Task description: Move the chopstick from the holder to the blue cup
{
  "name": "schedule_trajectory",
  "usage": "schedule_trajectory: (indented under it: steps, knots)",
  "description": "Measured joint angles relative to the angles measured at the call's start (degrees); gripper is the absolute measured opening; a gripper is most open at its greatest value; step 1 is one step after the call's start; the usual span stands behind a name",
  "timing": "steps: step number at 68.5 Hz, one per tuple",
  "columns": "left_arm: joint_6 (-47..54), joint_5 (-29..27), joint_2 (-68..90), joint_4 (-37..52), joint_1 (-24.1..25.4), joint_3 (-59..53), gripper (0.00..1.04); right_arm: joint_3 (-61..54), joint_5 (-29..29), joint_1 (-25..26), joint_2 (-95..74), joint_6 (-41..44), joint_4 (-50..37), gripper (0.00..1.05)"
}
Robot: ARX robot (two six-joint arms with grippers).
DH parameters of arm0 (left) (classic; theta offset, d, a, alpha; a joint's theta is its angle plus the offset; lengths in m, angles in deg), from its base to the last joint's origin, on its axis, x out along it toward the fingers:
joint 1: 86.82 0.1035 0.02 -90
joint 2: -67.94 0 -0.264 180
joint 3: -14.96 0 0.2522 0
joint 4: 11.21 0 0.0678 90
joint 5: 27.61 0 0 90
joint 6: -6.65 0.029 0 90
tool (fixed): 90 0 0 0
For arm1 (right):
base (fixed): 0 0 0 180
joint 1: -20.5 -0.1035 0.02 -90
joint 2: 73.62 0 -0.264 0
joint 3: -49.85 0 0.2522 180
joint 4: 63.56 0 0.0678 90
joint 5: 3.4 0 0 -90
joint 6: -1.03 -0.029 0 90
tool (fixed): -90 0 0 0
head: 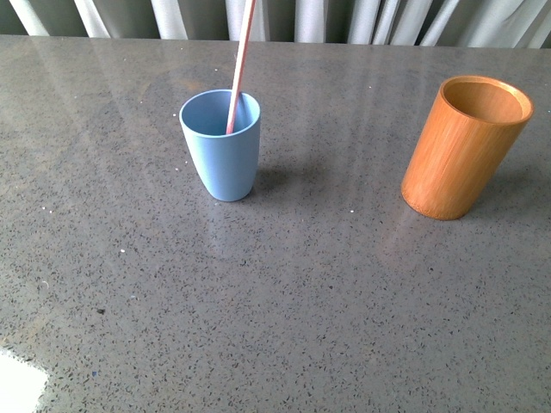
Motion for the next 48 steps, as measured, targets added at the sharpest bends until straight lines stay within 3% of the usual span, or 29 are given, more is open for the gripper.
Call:
schedule_trajectory:
  steps: [48]
  knots:
    - [0.0, 0.0, 0.0, 0.0, 0.0, 0.0, 0.96, 0.0, 0.0, 0.0, 13.9, 0.0, 14.1, 0.02]
